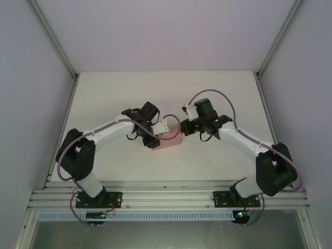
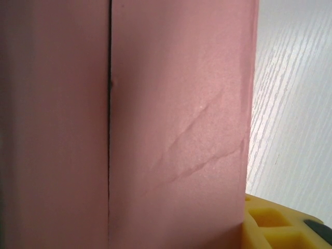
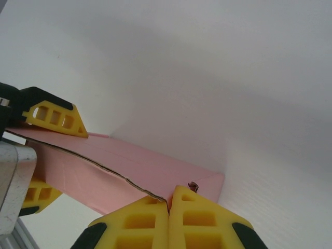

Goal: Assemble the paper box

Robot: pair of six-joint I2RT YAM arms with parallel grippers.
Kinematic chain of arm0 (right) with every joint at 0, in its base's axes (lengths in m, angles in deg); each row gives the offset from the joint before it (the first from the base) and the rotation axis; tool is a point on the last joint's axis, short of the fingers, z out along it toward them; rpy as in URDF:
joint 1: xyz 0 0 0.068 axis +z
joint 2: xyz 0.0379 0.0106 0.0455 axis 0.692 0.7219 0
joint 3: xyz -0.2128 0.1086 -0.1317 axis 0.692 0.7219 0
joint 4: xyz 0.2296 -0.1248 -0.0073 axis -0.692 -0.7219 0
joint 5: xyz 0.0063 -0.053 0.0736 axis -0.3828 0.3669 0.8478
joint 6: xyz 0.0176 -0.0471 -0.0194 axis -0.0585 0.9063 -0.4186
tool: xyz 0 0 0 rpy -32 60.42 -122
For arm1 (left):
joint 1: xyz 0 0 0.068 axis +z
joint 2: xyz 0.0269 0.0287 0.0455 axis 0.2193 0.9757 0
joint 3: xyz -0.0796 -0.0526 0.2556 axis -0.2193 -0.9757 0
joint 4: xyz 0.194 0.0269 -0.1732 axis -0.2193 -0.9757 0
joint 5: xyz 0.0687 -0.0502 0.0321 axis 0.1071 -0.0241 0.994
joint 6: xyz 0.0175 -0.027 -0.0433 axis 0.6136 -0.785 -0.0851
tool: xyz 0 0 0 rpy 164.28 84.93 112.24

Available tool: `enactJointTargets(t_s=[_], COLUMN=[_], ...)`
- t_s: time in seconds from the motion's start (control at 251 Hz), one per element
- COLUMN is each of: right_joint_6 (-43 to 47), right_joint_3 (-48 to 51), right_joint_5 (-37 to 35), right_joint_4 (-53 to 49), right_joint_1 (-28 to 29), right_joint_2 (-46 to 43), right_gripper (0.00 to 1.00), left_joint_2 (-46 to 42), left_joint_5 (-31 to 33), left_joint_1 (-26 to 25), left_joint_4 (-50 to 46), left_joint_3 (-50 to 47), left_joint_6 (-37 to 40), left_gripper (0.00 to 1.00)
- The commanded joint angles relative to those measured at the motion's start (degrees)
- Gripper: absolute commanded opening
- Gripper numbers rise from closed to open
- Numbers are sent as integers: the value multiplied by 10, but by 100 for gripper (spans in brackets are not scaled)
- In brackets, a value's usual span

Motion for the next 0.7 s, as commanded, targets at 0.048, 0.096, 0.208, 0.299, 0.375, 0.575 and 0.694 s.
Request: enactJointTargets(t_s=[0.048, 0.096, 0.208, 0.299, 0.375, 0.575, 0.694], right_joint_6=[-15, -1, 20, 50, 69, 37, 17], right_joint_3=[39, 53, 84, 105, 129, 148, 136], right_joint_5=[27, 34, 32, 1, -54, -101, -120], right_joint_4=[5, 11, 26, 48, 68, 105, 95], right_joint_1=[24, 24, 21, 28, 50, 59, 61], right_joint_2=[-3, -3, -3, -4, -4, -11, -35], right_gripper=[0, 0, 0, 0, 0, 0, 0], left_joint_2=[24, 24, 23, 24, 25, 23, 11], left_joint_5=[21, 18, 16, 16, 14, 15, 27], left_joint_1=[1, 1, 3, 4, 4, 4, 4], left_joint_4=[53, 53, 55, 56, 58, 53, 49], left_joint_3=[25, 25, 25, 27, 27, 33, 40], left_joint_6=[-20, -18, -19, -21, -24, -31, -38], left_gripper=[45, 45, 45, 46, 46, 53, 70])
